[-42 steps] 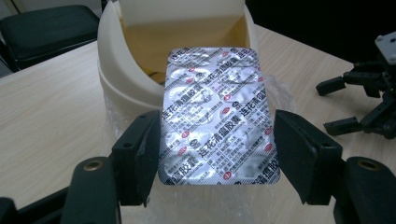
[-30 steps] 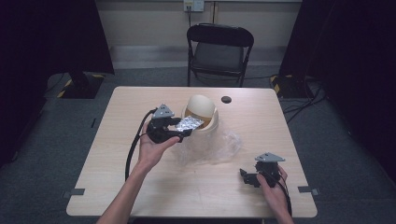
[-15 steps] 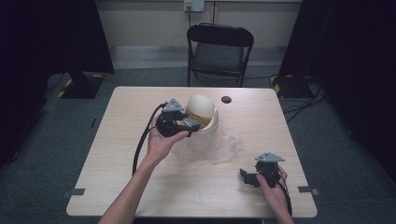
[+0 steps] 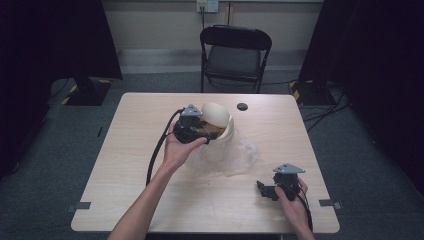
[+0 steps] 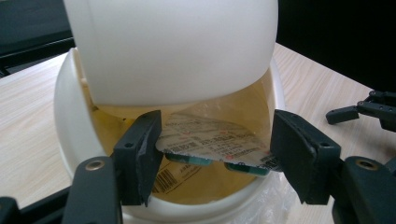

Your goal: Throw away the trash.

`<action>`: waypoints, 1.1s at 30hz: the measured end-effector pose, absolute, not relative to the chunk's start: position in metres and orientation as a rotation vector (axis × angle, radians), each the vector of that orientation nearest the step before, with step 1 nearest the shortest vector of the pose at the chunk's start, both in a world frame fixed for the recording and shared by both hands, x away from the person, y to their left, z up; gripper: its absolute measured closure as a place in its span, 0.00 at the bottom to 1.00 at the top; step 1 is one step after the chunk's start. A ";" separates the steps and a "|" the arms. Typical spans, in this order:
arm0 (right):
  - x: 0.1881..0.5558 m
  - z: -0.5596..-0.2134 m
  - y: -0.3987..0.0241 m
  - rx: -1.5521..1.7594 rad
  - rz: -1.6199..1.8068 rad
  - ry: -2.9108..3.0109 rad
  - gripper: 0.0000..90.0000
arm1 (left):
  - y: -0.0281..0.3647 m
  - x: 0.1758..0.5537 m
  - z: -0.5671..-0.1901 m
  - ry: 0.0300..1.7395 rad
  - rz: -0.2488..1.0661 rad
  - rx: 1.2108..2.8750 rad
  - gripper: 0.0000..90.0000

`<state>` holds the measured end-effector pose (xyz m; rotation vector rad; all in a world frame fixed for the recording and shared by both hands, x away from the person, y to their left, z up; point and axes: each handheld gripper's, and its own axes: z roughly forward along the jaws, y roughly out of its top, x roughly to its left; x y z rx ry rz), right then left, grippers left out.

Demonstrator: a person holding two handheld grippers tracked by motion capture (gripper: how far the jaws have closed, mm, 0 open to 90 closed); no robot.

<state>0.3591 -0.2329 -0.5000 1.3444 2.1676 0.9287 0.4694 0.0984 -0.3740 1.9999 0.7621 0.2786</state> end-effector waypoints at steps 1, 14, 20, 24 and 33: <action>0.359 -0.500 -0.233 1.340 0.930 2.168 0.10 | 0.098 0.470 -0.374 0.755 0.276 1.997 0.36; 0.359 -0.500 -0.233 1.342 0.929 2.167 0.10 | 0.100 0.461 -0.368 0.729 0.298 2.000 0.20; 0.359 -0.500 -0.233 1.342 0.929 2.167 0.10 | 0.113 0.457 -0.365 0.738 0.301 1.959 0.33; 0.359 -0.500 -0.233 1.340 0.930 2.168 0.10 | 0.122 0.454 -0.363 0.740 0.302 1.939 0.33; 0.359 -0.500 -0.233 1.340 0.930 2.168 0.10 | 0.138 0.441 -0.357 0.751 0.335 1.925 0.27</action>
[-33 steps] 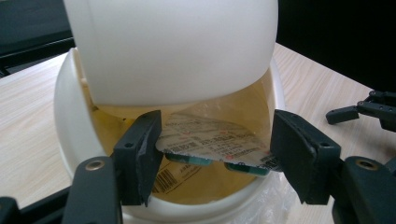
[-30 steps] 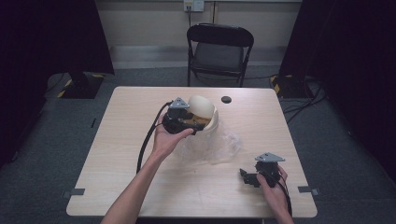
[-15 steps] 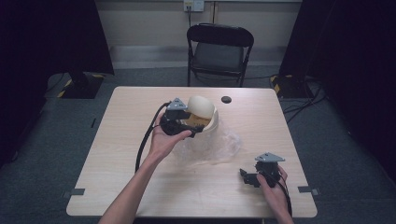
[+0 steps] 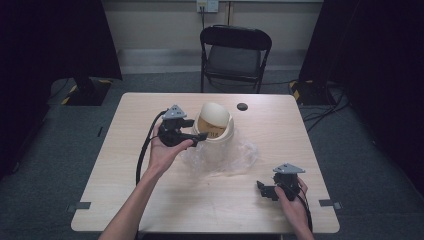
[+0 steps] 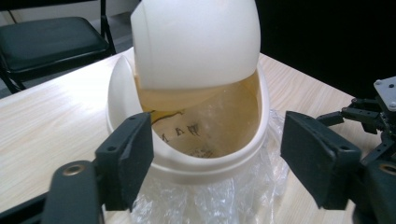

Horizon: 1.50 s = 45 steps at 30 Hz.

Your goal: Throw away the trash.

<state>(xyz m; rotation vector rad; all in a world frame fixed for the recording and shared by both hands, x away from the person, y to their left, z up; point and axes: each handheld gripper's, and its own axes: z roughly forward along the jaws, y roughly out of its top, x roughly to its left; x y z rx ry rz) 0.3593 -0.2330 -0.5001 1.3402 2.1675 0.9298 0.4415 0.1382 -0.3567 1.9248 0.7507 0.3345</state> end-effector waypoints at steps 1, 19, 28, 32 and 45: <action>0.359 -0.500 -0.233 1.342 0.929 2.167 0.10 | 0.140 0.440 -0.356 0.749 0.339 1.923 0.26; 0.359 -0.500 -0.233 1.342 0.929 2.167 0.10 | 0.185 0.418 -0.373 0.856 0.367 1.934 0.18; 0.359 -0.500 -0.233 1.343 0.930 2.168 0.10 | 0.207 0.399 -0.376 0.901 0.379 1.928 0.18; 0.359 -0.500 -0.233 1.340 0.930 2.167 0.10 | 0.218 0.393 -0.383 0.935 0.379 1.911 0.18; 0.359 -0.500 -0.233 1.340 0.930 2.167 0.10 | 0.252 0.371 -0.406 1.040 0.417 1.952 0.18</action>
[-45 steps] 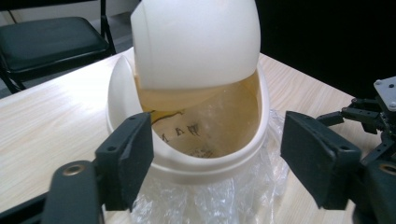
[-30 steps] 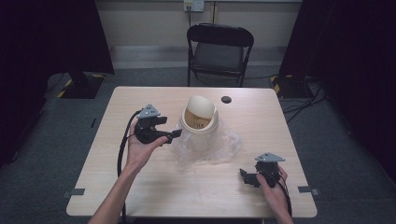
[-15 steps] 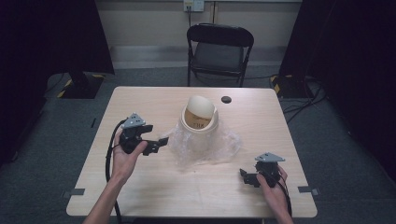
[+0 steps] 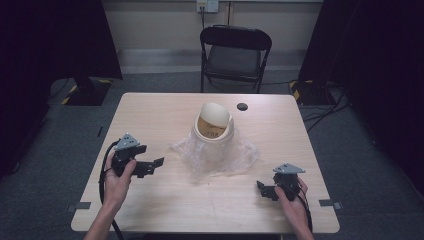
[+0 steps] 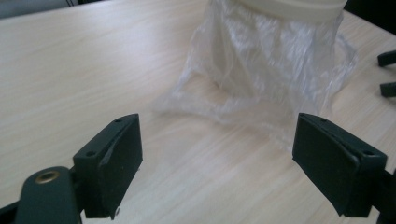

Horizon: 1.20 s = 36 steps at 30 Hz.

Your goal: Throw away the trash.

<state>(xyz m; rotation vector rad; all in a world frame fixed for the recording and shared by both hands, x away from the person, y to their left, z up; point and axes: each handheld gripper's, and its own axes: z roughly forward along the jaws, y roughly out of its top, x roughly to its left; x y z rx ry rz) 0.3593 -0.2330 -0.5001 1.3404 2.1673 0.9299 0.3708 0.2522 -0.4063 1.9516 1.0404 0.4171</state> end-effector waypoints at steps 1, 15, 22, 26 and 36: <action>0.359 -0.500 -0.233 1.342 0.929 2.167 0.10 | 0.255 0.369 -0.410 1.051 0.413 1.951 0.18; 0.359 -0.500 -0.233 1.342 0.929 2.166 0.10 | 0.281 0.352 -0.457 1.151 0.415 2.014 0.18; 0.359 -0.500 -0.233 1.342 0.928 2.166 0.10 | 0.288 0.347 -0.476 1.219 0.406 1.998 0.18; 0.359 -0.500 -0.233 1.341 0.928 2.166 0.10 | 0.289 0.346 -0.484 1.240 0.418 2.025 0.18; 0.359 -0.500 -0.233 1.339 0.929 2.167 0.10 | 0.287 0.347 -0.497 1.269 0.509 2.062 0.18</action>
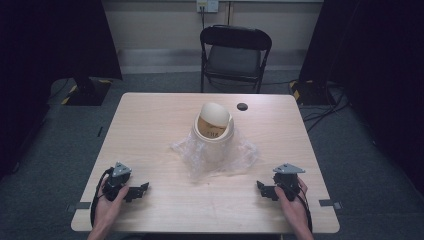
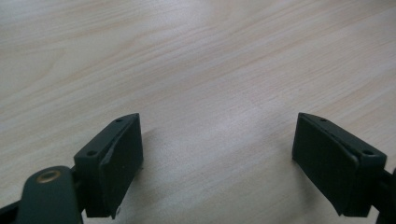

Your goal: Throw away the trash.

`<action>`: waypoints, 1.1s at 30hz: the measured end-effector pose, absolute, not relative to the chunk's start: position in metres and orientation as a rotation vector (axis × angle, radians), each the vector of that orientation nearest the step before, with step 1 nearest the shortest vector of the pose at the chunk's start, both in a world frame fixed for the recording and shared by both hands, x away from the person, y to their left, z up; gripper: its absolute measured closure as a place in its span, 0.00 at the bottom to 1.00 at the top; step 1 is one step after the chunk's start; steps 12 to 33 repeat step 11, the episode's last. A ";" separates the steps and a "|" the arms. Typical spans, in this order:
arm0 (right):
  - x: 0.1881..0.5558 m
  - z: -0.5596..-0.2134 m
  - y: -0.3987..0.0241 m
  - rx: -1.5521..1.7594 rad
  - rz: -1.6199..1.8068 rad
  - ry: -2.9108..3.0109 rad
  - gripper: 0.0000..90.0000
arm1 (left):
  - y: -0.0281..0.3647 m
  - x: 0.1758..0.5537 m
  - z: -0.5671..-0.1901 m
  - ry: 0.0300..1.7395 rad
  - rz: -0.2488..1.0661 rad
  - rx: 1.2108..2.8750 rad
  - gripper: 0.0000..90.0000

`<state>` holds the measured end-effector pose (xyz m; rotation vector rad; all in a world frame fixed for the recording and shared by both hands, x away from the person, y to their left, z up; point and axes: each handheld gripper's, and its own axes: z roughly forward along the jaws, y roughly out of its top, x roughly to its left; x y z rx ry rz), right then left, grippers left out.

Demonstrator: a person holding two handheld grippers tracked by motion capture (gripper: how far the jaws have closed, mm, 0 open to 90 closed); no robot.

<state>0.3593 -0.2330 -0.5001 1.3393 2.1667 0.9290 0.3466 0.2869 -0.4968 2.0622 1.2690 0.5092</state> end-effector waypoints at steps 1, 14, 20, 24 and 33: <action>0.359 -0.500 -0.233 1.342 0.928 2.166 0.10 | 0.286 0.346 -0.498 1.276 0.514 2.042 0.17; 0.359 -0.500 -0.233 1.341 0.926 2.165 0.10 | 0.287 0.348 -0.502 1.266 0.546 2.028 0.09; 0.359 -0.500 -0.233 1.341 0.926 2.165 0.10 | 0.287 0.348 -0.502 1.266 0.546 2.028 0.09; 0.359 -0.500 -0.233 1.341 0.926 2.165 0.10 | 0.287 0.348 -0.502 1.266 0.546 2.028 0.09; 0.359 -0.500 -0.233 1.341 0.926 2.165 0.10 | 0.287 0.348 -0.502 1.266 0.546 2.028 0.09</action>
